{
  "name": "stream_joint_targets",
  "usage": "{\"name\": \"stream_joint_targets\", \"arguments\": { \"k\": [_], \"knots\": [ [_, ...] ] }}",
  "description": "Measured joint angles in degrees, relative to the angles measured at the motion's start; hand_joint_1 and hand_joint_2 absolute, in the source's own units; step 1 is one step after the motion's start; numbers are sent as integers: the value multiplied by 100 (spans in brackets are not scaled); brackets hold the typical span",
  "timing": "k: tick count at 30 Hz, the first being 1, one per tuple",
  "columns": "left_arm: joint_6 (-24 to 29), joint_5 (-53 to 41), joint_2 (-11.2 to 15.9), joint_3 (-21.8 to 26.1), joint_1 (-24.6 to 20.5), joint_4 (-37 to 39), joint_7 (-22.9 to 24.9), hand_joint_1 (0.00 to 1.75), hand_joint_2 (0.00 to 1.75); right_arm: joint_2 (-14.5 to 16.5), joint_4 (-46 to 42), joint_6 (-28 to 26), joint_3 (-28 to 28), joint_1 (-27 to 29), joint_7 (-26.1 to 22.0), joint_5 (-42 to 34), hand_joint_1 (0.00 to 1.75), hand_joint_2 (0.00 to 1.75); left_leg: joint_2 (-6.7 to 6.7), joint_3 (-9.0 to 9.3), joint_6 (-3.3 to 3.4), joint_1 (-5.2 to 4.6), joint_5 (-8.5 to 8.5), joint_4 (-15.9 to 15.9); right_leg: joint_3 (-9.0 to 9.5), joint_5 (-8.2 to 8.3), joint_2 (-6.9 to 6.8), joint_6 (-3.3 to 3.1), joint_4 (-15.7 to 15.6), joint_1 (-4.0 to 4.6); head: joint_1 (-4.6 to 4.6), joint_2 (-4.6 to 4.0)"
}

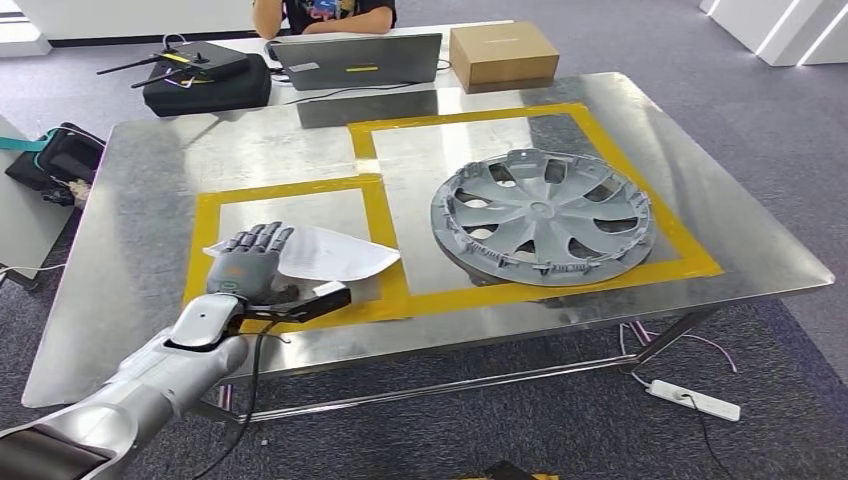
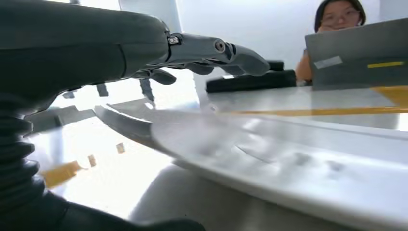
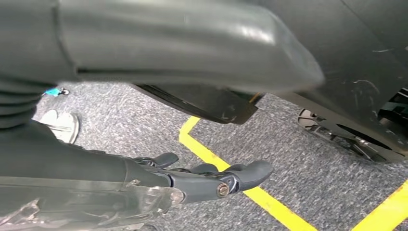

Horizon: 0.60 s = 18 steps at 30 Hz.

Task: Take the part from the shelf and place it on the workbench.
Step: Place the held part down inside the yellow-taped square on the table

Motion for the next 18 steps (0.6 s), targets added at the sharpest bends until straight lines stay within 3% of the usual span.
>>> {"name": "stream_joint_targets", "arguments": {
  "k": [3,6,11,18],
  "knots": [
    [138,756,-70,380,199,-131,-819,0,0,-1,0,-35,-1,54,-60,-92,0,0,0,-2,0,0,0,0,-3,0,1,0,-3,0,1,0],
    [54,1263,-106,639,396,-452,-1324,0,0,-3,0,-68,-2,131,-111,-171,0,0,0,-5,1,0,-1,0,-4,0,1,0,-5,0,0,0],
    [-387,1777,71,691,755,-1494,-1478,0,0,-15,0,-116,-22,236,-202,-291,0,0,0,-12,1,0,-1,0,-9,0,3,0,-5,1,1,0],
    [-592,1723,756,511,1395,-3345,-1388,0,0,-54,0,-158,-100,305,-327,-476,0,0,1,-13,1,1,-1,-2,-12,-1,3,-1,-5,3,0,0]
  ]
}}
